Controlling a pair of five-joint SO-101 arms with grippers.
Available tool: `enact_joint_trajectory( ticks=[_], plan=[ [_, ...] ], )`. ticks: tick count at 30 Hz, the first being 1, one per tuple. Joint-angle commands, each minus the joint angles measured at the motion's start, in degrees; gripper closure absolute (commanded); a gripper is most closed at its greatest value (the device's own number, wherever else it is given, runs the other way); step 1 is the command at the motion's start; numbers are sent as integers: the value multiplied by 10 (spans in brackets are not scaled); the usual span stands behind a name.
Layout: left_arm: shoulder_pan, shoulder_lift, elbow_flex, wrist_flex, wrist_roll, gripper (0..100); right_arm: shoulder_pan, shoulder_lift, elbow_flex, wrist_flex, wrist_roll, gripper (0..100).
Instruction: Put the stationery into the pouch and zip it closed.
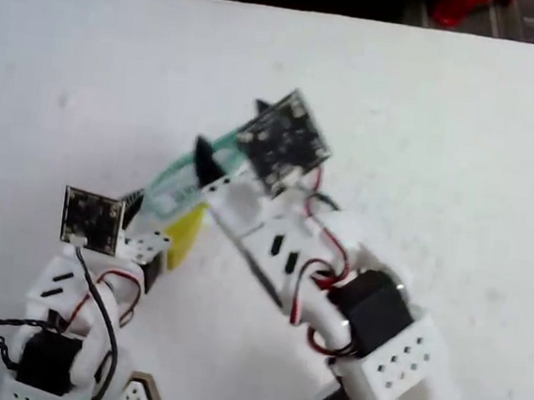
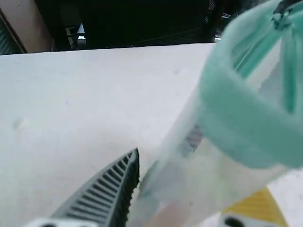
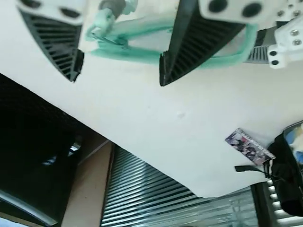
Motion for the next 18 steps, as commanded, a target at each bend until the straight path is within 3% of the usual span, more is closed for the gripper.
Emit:
enact_joint_trajectory(
  ticks=[1, 14, 18],
  plan=[
    [3, 0, -14, -7, 6, 710, 41, -5, -44, 21, 2, 755],
    [6, 0, -14, -6, 3, 710, 56, -5, -139, 146, 6, 755],
    [6, 0, -14, -6, 3, 710, 93, -5, -172, 179, 10, 755]
  ],
)
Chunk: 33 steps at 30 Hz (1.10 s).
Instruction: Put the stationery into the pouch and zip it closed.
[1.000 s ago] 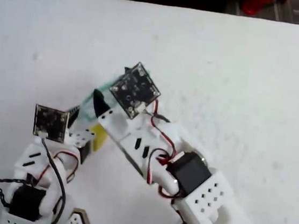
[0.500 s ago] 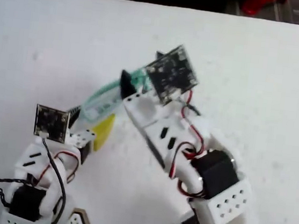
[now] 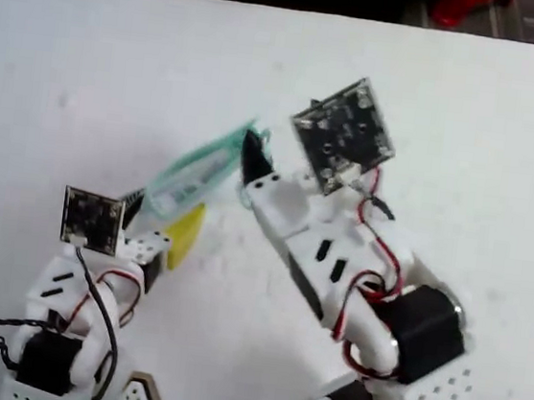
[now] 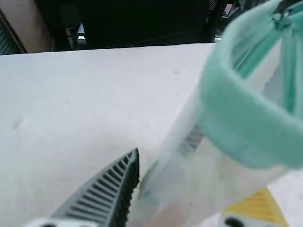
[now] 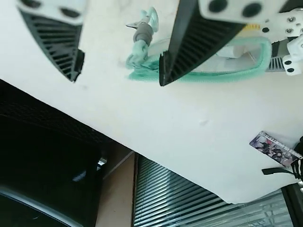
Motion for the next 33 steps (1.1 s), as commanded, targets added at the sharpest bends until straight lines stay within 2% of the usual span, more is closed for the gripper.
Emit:
enact_joint_trajectory(
  ticks=[1, 7, 10, 20, 33],
  plan=[
    [6, 0, -14, -6, 3, 710, 40, -5, -40, 20, 22, 755],
    [7, 0, -14, -6, 3, 710, 61, 14, 6, 33, 149, 755],
    [7, 0, -14, -6, 3, 710, 51, 35, 20, 31, 179, 755],
    [6, 0, -14, -6, 3, 710, -6, 82, 23, 40, 181, 755],
    [6, 0, -14, -6, 3, 723, -5, 87, 96, 22, 177, 755]
  ],
)
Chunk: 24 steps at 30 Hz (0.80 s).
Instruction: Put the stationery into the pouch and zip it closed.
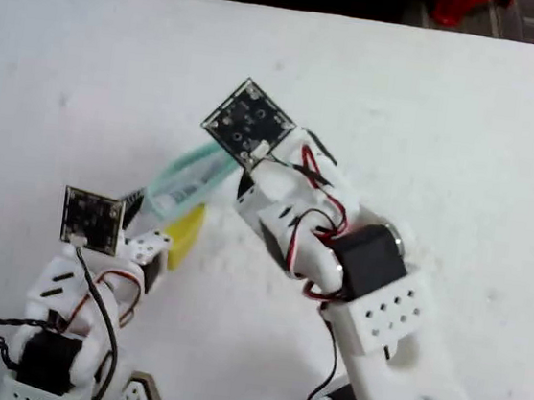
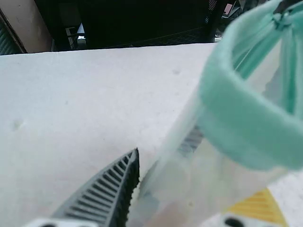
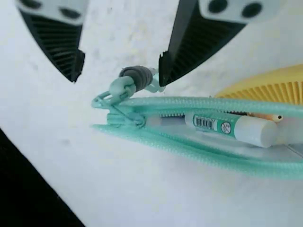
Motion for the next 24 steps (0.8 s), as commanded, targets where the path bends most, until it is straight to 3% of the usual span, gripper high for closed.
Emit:
enact_joint_trajectory(
  ticks=[1, 12, 20, 24],
  plan=[
    [7, 0, -14, -6, 3, 731, -2, -19, 21, -26, 0, 755],
    [7, 0, -14, -6, 3, 740, 0, -61, 70, -114, -21, 755],
    [7, 0, -13, -8, 3, 740, -71, -91, -84, -6, -261, 750],
    [7, 0, -13, -7, 3, 740, -97, -51, -142, 5, -389, 660]
  ],
)
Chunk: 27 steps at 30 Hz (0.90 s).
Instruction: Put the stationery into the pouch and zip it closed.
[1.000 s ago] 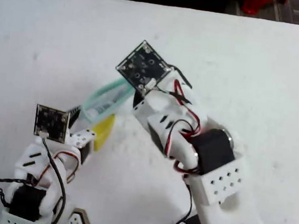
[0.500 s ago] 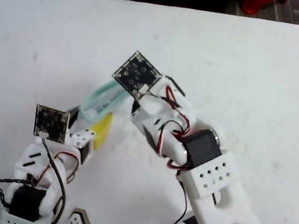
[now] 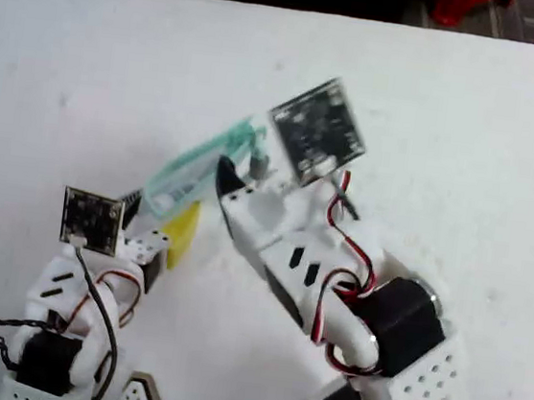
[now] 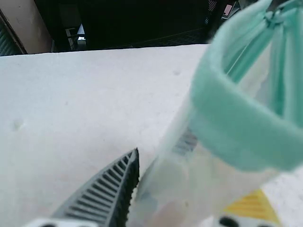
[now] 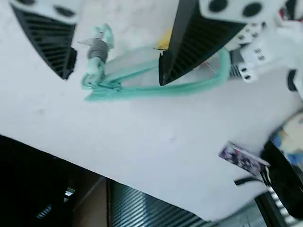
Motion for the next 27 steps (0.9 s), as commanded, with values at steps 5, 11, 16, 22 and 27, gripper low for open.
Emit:
enact_joint_trajectory(
  ticks=[5, 11, 16, 22, 27],
  plan=[
    [8, 0, -13, -7, 3, 740, -105, 80, -89, 56, -116, 564],
    [8, 0, -13, -7, 3, 740, -112, 160, -142, 58, -218, 578],
    [7, 0, -13, -9, 2, 739, -131, 213, -194, 59, -251, 579],
    [7, 0, -13, -10, -18, 740, -135, 275, -222, 59, -275, 580],
    [7, 0, -13, -10, -19, 740, -128, 301, -224, 80, -293, 591]
  ],
)
